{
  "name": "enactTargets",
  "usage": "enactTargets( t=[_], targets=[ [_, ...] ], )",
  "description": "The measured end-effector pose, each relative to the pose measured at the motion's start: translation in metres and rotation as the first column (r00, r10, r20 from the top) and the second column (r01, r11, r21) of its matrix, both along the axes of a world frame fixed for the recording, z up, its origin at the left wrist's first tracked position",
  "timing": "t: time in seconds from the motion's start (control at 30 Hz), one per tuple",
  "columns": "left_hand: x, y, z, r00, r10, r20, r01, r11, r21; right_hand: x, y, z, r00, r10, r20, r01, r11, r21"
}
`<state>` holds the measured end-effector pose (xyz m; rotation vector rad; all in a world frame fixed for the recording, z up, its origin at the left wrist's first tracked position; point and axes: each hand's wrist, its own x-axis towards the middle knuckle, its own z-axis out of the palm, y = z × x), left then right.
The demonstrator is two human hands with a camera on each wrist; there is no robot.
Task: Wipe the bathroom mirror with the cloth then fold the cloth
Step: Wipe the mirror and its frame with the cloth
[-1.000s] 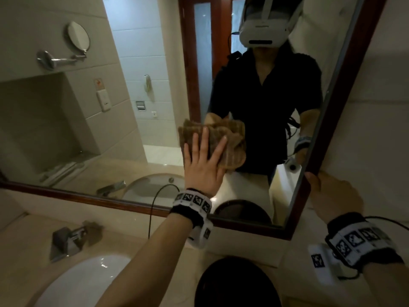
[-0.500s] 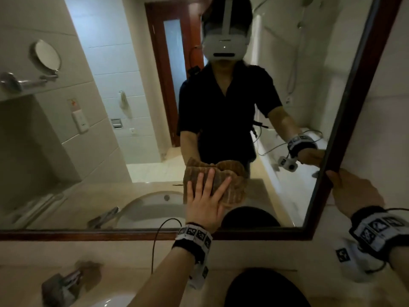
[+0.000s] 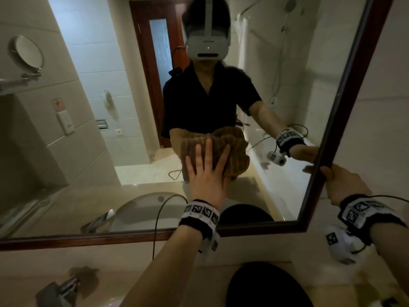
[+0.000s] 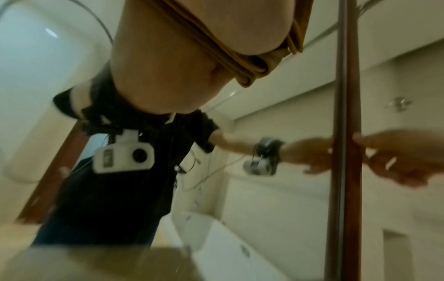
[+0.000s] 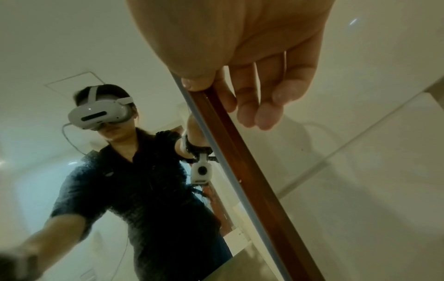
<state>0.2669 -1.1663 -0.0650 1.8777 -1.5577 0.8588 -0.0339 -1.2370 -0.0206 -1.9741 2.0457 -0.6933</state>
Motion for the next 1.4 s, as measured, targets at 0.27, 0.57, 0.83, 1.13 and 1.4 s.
enactTargets(
  t=[0.27, 0.57, 0.83, 1.13, 1.4],
  targets=[
    [0.003, -0.002, 0.040, 1.000, 0.023, -0.011, -0.024, 0.999, -0.047, -0.001, -0.001, 0.000, 1.000, 0.005, -0.025, -0.006, 1.000, -0.021],
    [-0.004, -0.009, 0.136, 0.999, 0.037, -0.004, -0.038, 0.986, -0.165, -0.001, -0.001, -0.005, 1.000, -0.003, 0.018, 0.003, 0.999, -0.046],
    [-0.001, 0.009, 0.006, 0.999, 0.026, 0.030, -0.028, 0.997, 0.078, -0.003, -0.009, 0.019, 0.998, -0.047, -0.046, 0.046, 0.999, -0.012],
    [-0.028, -0.016, 0.144, 0.995, 0.053, 0.079, -0.043, 0.992, -0.118, 0.015, -0.020, 0.045, 0.990, -0.124, 0.074, 0.139, 0.958, -0.251],
    [-0.008, 0.009, 0.003, 0.997, 0.039, 0.069, -0.045, 0.995, 0.089, 0.013, -0.015, 0.047, 0.990, -0.092, 0.102, 0.118, 0.951, -0.287]
  ],
)
